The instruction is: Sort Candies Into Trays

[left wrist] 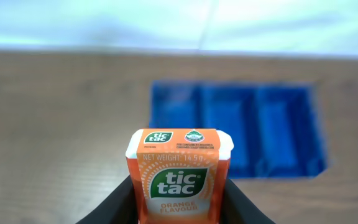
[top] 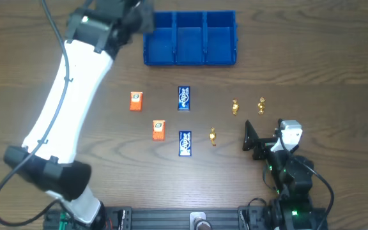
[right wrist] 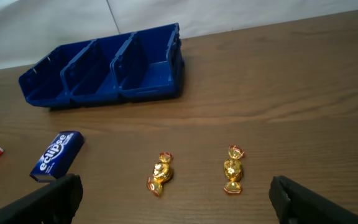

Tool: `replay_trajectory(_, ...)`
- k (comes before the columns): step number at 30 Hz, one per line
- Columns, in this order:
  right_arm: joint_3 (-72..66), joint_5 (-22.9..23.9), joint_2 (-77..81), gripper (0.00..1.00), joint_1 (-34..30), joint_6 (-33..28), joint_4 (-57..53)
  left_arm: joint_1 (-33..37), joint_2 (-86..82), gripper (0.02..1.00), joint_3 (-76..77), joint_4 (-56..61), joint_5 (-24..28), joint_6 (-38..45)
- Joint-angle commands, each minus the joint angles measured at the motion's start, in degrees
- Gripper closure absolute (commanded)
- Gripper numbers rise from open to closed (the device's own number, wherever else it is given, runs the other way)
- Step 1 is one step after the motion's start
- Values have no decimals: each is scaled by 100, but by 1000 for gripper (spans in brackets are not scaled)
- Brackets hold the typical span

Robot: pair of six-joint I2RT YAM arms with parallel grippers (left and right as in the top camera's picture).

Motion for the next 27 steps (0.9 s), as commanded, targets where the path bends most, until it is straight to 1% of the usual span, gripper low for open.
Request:
replay_trajectory(1, 2, -31, -20, 3, 39, 46, -46, -177, 1318, 737, 1488, -374, -485, -160)
replay_trajectory(4, 2, -31, -20, 3, 39, 46, -44, -208, 2028, 733, 2223, -656, -461, -319)
replay_trajectory(7, 2, -31, -20, 3, 39, 46, -44, -199, 2507, 730, 2492, -835, -393, -422)
replay_trajectory(12, 2, -31, -20, 3, 39, 46, -44, -160, 2914, 730, 2494, -839, -341, -424)
replay_trajectory(16, 2, -31, -20, 3, 39, 46, -44, 0, 3060, 730, 2490, -837, -68, -424)
replay_trajectory(19, 2, -31, -20, 3, 39, 46, -44, 101, 3101, 724, 2490, -815, 44, -422)
replay_trajectory(21, 2, -31, -20, 3, 39, 46, -46, 136, 3130, 704, 2490, -809, 39, -417)
replay_trajectory(27, 2, -31, -20, 3, 39, 46, -46, 144, 3156, 700, 2487, -804, 33, -247)
